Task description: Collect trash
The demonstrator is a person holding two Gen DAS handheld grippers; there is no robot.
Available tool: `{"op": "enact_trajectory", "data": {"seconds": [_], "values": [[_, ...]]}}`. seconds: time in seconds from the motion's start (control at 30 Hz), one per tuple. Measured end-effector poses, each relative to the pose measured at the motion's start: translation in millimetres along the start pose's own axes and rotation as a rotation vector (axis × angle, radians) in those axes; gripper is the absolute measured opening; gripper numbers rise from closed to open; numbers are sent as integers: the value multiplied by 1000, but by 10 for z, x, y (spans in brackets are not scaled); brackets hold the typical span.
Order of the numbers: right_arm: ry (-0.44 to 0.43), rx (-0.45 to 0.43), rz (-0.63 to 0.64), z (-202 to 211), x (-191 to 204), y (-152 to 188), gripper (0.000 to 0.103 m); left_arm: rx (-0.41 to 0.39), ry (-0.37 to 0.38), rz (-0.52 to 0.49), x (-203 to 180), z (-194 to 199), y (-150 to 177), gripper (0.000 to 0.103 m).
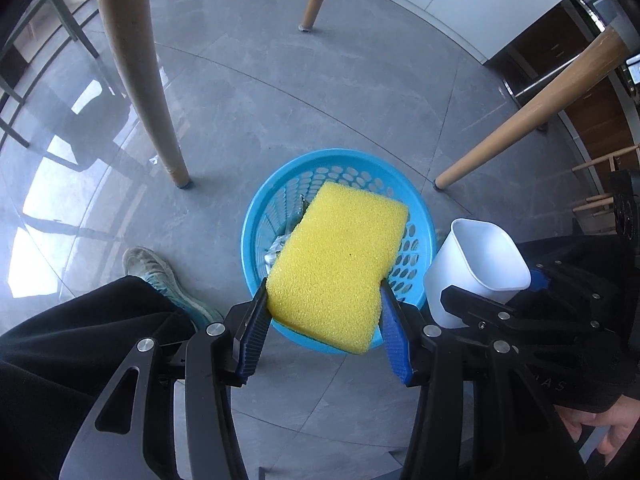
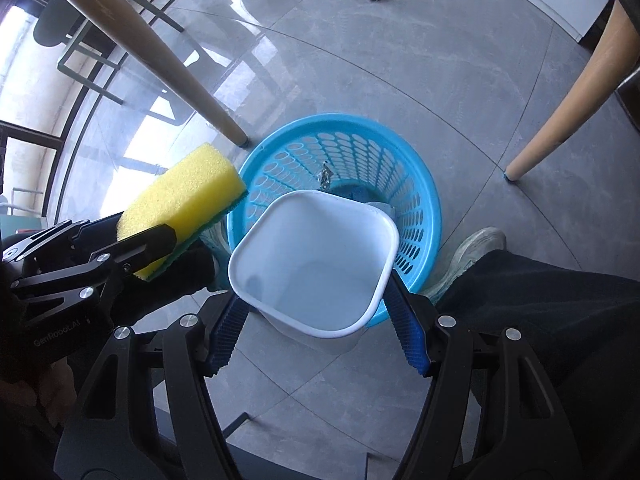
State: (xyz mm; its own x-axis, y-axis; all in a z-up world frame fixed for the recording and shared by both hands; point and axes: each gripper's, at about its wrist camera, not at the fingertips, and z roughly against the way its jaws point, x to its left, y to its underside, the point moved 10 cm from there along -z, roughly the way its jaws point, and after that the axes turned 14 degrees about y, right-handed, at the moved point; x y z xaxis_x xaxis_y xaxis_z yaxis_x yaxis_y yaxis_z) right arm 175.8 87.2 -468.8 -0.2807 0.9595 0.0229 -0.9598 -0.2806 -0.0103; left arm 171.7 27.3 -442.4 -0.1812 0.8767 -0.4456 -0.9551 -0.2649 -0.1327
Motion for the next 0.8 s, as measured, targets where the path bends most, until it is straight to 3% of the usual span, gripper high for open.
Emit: {"op": "enact_trajectory", "data": {"seconds": [0.4,0.5,0.57,0.6,0.63,0.8], "values": [[-21,79,-53,-371,-75,-103,63,62,-20,59,244,-303,-146,51],[-10,64,-62,-373,-101,-157,64,25,13,85,233,-279,-210,57],[-17,58,-73,-371,-112,-180,69,-9,50,109,207,-252,-274,75],[-16,56,-79,-380,-125,-186,71,-22,58,117,211,-240,-299,78],[-14,56,-82,-384,-134,-190,76,-27,60,122,216,-247,-318,78],[0,59,-86,-389,-162,-171,76,-21,47,148,273,-260,-300,76]]}}
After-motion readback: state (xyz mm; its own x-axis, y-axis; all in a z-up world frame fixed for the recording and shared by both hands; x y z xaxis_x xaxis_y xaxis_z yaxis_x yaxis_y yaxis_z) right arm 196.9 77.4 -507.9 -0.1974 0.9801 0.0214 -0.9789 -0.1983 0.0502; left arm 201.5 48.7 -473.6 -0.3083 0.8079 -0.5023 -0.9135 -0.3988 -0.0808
